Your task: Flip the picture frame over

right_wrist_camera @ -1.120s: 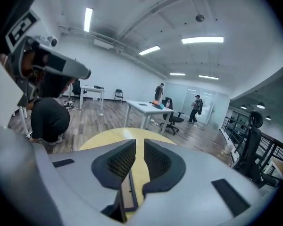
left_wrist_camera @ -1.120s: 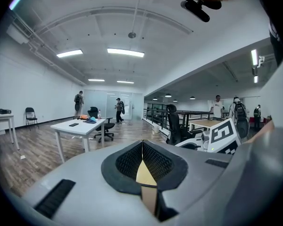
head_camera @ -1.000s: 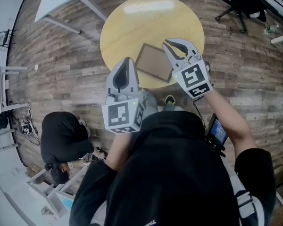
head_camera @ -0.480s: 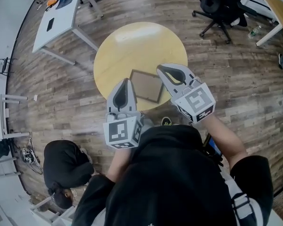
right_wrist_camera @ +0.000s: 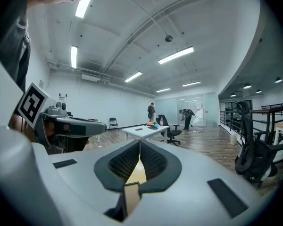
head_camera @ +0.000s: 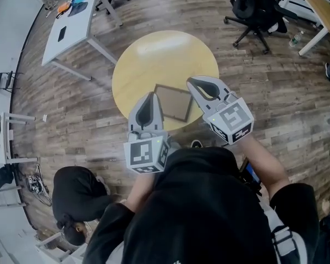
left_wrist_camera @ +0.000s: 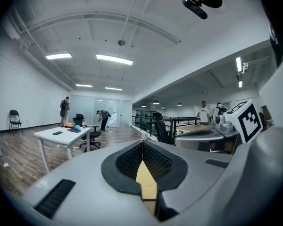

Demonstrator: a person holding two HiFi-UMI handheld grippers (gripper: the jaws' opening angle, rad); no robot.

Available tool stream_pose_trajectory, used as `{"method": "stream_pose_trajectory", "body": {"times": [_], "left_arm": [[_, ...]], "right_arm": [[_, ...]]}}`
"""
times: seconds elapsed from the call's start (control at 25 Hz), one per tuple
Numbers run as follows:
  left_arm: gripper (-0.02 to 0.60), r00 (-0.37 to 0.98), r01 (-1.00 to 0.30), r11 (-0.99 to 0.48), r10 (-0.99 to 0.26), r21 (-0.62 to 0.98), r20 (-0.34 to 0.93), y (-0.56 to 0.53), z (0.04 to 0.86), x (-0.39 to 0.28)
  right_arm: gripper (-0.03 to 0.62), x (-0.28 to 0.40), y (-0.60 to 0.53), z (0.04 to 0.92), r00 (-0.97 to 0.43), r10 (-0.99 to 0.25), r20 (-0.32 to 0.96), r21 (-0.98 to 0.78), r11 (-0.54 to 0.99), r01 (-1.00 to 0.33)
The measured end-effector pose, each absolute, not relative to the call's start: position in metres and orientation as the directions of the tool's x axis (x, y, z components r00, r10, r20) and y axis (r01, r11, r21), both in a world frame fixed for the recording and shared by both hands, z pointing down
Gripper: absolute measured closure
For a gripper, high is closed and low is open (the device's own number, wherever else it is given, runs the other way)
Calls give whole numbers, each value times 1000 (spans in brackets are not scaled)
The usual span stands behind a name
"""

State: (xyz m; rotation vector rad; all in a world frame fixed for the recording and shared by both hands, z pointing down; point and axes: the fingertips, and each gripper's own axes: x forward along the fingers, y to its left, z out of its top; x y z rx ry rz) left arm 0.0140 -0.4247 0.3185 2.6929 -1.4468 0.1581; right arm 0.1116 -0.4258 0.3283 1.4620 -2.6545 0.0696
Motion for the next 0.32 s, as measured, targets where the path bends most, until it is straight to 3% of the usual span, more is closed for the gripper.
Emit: {"method": "stream_pose_trajectory", "body": {"times": [0.32], "left_arm": [[558, 542, -839, -543, -832, 23, 119, -420, 312, 9]], "right_arm": [[571, 107, -422, 322, -531, -840, 112, 17, 536, -844]]}}
